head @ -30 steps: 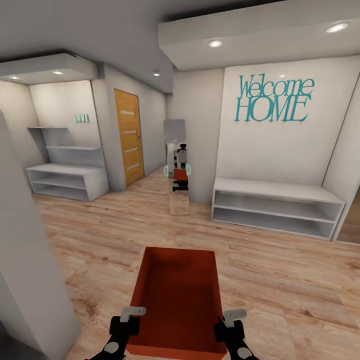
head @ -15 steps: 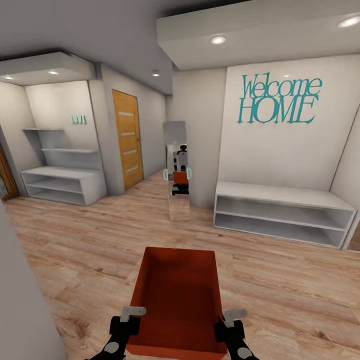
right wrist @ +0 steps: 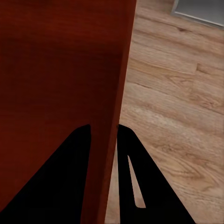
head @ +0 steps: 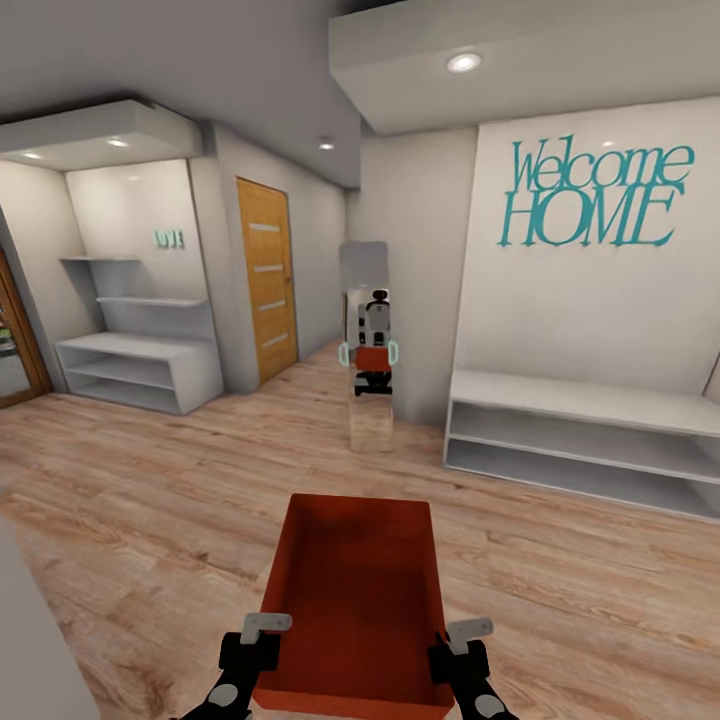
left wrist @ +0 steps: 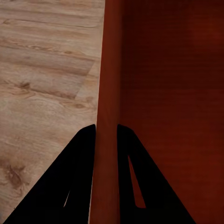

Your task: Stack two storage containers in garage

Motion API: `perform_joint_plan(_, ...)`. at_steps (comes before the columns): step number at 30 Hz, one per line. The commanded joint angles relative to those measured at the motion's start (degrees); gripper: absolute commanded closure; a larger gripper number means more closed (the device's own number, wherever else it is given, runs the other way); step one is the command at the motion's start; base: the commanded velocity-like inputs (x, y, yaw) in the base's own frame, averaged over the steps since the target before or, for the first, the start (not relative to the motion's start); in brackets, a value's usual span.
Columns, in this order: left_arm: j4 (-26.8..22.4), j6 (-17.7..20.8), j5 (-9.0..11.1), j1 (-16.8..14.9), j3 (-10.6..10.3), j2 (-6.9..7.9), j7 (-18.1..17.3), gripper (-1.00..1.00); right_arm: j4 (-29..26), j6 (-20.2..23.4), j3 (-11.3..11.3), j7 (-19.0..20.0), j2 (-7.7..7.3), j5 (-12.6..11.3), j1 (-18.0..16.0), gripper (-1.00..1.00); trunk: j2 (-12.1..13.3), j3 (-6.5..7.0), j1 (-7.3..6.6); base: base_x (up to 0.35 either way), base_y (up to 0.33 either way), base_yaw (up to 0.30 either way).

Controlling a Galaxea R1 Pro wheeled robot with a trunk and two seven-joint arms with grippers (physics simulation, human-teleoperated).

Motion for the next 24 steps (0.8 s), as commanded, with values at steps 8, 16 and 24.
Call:
perform_joint_plan(8,-0.37,0.03,2.23,-0.08,2.28,-0.07,0.37,1.0,0.02,-0.01,-0.88,-0.63,0.02,0.31,-0.01,1.0,-0.03,-0.07,0.03,0.341,0.0,0.001)
perform_joint_plan(16,-0.36,0.02,2.22,-0.07,2.22,-0.07,0.37,1.0,0.01,-0.01,-0.87,-0.63,0.02,0.31,-0.01,1.0,-0.03,-0.07,0.03,0.341,0.0,0.0)
perform_joint_plan(24,-0.38,0.04,2.22,-0.06,2.19,-0.07,0.37,1.0,0.01,-0.04,-0.88,-0.63,0.02,0.31,-0.01,1.0,-0.03,-0.07,0.03,0.341,0.0,0.101)
